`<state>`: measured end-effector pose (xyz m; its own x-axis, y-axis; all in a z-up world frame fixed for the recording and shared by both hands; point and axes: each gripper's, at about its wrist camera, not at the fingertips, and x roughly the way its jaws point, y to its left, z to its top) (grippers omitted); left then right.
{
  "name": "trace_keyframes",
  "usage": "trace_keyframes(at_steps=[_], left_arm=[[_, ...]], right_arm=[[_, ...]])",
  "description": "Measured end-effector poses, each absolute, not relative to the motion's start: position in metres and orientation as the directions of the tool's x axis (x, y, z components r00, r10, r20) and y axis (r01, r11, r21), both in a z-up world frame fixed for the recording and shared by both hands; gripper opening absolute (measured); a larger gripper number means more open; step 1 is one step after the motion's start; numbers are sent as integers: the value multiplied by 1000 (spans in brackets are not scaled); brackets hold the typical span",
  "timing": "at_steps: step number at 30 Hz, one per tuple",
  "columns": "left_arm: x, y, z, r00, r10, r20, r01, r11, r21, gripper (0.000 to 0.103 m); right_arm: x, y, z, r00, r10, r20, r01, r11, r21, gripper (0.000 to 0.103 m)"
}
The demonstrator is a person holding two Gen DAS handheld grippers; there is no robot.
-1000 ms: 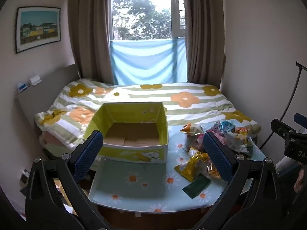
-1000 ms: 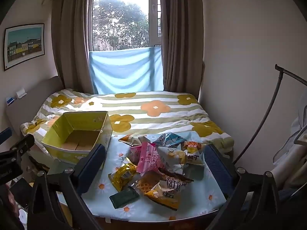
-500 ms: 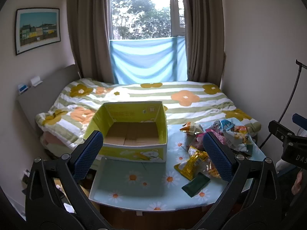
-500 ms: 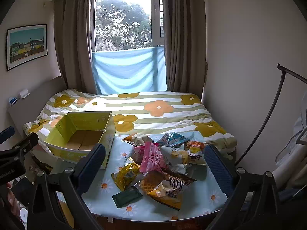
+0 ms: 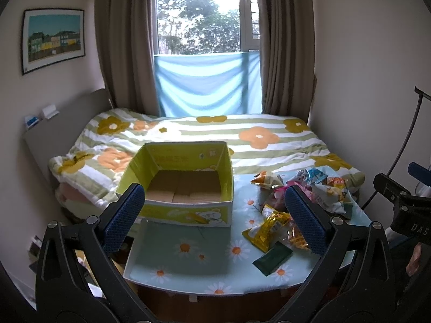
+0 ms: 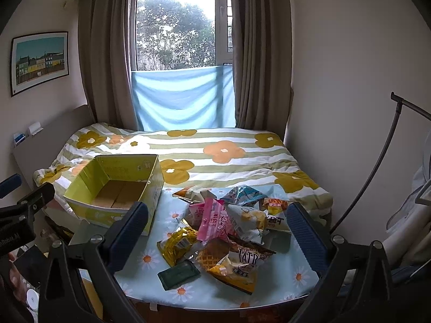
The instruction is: Organize snacks
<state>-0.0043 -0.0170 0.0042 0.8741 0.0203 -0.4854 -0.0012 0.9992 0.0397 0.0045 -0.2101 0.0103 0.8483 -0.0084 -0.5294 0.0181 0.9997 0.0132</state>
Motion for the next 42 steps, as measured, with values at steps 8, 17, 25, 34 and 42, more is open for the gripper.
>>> trace_keyframes(at_steps=[8, 17, 25, 34, 42], left_arm=[[-5, -15, 5, 872, 24, -489, -8, 999, 34, 103], [-4, -12, 5, 870, 23, -493, -9, 1000, 30, 103], [-2, -8, 6, 868, 27, -495, -13, 999, 31, 103], [0, -3, 5, 867, 29, -497, -18, 999, 27, 103], [1, -4, 3, 866, 29, -499, -18, 1000, 26, 103]], right_arm=[[3, -211, 8, 847, -8, -532, 18, 1000, 15, 103], [3, -210, 8, 845, -8, -535, 20, 1000, 18, 103], [2, -208, 7, 845, -8, -534, 21, 1000, 18, 103], [-1, -205, 3, 842, -10, -539, 21, 1000, 14, 103], [0, -204, 4, 843, -10, -538, 22, 1000, 15, 103]])
